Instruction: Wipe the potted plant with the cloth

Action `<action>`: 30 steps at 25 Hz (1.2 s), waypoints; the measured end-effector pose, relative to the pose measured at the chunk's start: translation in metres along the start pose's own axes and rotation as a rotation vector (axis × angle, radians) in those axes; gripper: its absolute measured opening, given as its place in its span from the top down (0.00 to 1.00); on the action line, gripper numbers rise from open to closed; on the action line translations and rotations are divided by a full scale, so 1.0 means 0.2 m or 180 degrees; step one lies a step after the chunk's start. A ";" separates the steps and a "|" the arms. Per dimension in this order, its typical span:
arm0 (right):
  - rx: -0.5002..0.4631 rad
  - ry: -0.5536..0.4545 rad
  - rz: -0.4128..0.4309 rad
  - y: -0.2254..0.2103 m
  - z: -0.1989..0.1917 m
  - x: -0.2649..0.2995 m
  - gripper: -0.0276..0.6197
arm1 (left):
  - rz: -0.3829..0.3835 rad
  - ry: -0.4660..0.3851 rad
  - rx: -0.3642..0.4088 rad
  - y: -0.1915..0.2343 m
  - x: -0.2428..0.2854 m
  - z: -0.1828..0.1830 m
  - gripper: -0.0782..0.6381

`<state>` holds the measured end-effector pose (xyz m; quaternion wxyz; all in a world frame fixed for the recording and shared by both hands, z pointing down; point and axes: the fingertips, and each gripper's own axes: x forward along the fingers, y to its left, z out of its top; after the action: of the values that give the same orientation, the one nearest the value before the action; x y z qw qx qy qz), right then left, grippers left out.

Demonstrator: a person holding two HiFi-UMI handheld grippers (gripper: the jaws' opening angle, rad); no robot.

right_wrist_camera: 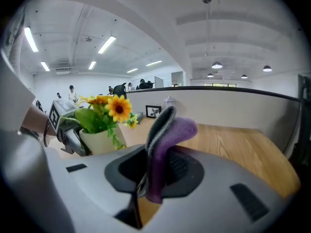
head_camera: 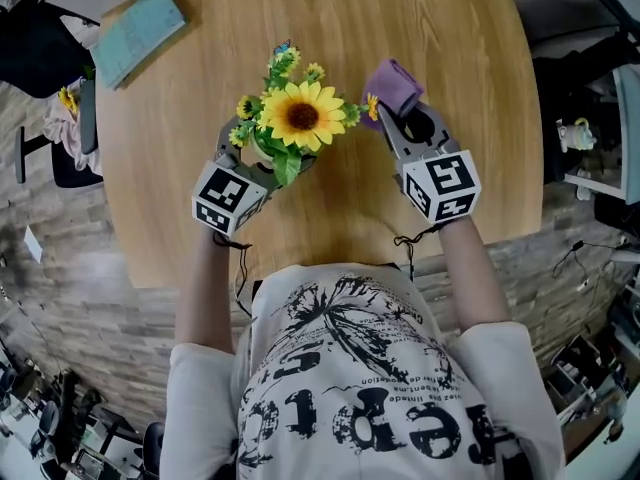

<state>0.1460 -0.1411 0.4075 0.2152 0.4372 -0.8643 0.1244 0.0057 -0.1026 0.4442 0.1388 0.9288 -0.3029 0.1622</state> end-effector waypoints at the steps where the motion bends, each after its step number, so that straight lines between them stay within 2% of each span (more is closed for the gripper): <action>1: -0.0026 0.0001 0.0010 0.00 -0.01 0.01 0.85 | 0.0000 0.0036 -0.0035 0.00 0.02 -0.04 0.16; 5: -0.0156 -0.0012 -0.0003 -0.03 -0.02 0.01 0.84 | -0.0074 0.0194 -0.0061 -0.03 0.12 -0.18 0.16; 10: -0.0191 -0.0051 -0.0091 -0.09 -0.04 -0.07 0.84 | -0.0246 0.0335 0.0147 -0.18 0.21 -0.23 0.16; 14: -0.0127 -0.0006 -0.0077 -0.08 -0.07 -0.02 0.84 | -0.0352 0.0398 0.0264 -0.18 0.23 -0.27 0.16; 21: -0.0116 0.0110 -0.0074 -0.08 -0.11 0.06 0.84 | -0.0410 0.0408 0.0381 -0.13 0.26 -0.31 0.16; 25: -0.0164 0.0132 -0.0033 -0.06 -0.09 0.06 0.84 | -0.0541 0.0272 0.0261 -0.16 0.26 -0.25 0.13; 27: -0.0191 0.0112 -0.0008 -0.04 -0.07 0.05 0.84 | -0.0524 0.0232 0.0246 -0.16 0.24 -0.22 0.08; 30: -0.0261 0.0074 -0.0011 -0.01 -0.04 0.03 0.84 | -0.0393 0.0184 0.0251 -0.16 0.19 -0.18 0.07</action>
<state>0.1466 -0.1435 0.4165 0.2432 0.4281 -0.8654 0.0935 0.0465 -0.0848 0.4877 0.1205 0.9454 -0.2344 0.1918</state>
